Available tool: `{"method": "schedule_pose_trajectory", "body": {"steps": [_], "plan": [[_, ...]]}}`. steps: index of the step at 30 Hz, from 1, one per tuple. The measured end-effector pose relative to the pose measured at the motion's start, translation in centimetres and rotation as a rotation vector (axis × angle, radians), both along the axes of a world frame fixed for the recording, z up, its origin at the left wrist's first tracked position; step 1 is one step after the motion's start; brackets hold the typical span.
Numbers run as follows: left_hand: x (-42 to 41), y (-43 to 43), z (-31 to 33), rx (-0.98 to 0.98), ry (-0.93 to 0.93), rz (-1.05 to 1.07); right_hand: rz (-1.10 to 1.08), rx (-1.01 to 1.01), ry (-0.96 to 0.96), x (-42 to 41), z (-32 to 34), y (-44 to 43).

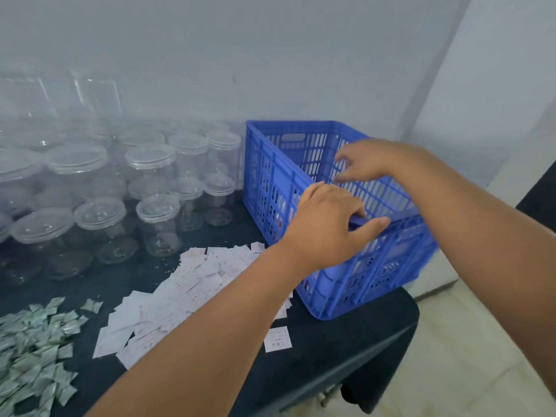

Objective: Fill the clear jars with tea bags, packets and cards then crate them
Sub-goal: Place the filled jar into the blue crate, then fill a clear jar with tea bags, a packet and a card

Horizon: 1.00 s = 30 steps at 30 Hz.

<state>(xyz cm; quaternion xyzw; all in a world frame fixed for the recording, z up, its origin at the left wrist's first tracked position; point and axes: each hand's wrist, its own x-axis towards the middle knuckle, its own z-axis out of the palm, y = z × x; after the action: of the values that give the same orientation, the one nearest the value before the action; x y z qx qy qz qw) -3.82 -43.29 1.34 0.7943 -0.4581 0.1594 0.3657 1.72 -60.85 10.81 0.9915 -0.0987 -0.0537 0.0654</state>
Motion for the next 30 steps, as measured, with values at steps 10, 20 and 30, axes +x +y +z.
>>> {"method": "schedule_pose_trajectory", "body": {"steps": [10,20,30], "plan": [[-3.7,16.2,-3.8,-0.044,0.232,0.195,0.510,0.839,-0.815,-10.7,-5.4,17.3],[-3.6,32.6,-11.2,0.142,0.519,0.763,0.257,0.844,-0.491,-11.8,-27.8,29.9],[11.7,33.2,0.5,0.177,-0.043,0.992,0.422,0.665,-0.703,-11.6,-28.6,30.2]]}}
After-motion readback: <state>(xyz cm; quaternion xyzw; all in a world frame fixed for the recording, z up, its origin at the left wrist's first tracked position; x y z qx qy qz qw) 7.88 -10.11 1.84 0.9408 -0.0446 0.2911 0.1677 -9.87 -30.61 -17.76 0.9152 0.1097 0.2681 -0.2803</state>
